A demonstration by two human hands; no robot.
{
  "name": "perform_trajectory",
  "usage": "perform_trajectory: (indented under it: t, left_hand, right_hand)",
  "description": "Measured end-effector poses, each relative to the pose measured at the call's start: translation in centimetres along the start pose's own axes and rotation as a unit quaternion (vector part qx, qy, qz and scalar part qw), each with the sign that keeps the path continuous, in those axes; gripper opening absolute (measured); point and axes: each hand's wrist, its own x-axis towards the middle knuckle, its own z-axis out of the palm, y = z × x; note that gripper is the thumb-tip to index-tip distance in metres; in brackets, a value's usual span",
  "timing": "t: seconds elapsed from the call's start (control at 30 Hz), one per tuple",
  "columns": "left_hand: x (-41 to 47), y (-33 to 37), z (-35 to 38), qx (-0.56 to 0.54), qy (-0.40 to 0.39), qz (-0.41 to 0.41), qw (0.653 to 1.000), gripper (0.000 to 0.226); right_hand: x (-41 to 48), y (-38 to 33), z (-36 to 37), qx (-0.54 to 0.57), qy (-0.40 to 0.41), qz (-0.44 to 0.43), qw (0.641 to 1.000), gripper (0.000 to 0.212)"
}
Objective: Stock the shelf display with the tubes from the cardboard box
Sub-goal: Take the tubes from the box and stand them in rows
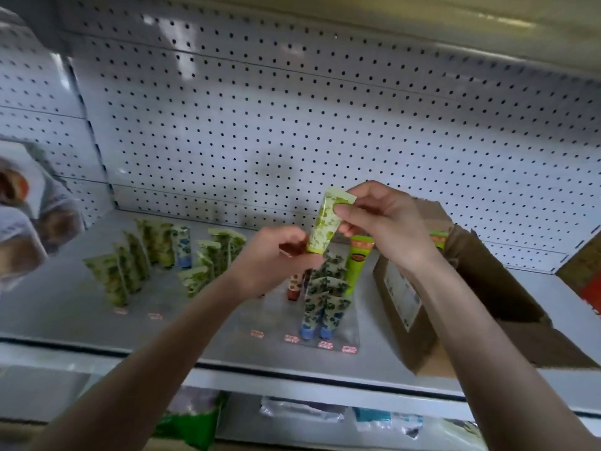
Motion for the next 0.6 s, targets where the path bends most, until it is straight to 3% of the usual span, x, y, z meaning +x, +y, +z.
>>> perform_trajectory:
  t: [0.1,0.27,0.33,0.6]
  left_hand:
    - [-0.9,-1.1,-2.3,0.036,0.006,-0.023,0.999,0.027]
    - [-1.9,-2.0,-5.9,0.024,0.068,-0.024,0.997,0.006]
    - [-2.1,-2.5,-7.2,0.017,0.097,-0.013,0.995,0.014]
    - [-2.0,-4.0,-10.0,0.024,0.077,0.013,0.997,0.02]
  right_hand:
    - [0.6,0.2,3.0,-0.01,-0.013,-0.004,1.0,0.019]
    - [1.9,0.3,6.7,-0.028,-0.024,-0.019,0.999,0.019]
    - [2.2,0.6,8.0,-0.055,-0.032,-0.022,0.998,0.019]
    - [3.0,1.8,11.1,-0.079,-0.036,-0.006,0.996,0.007]
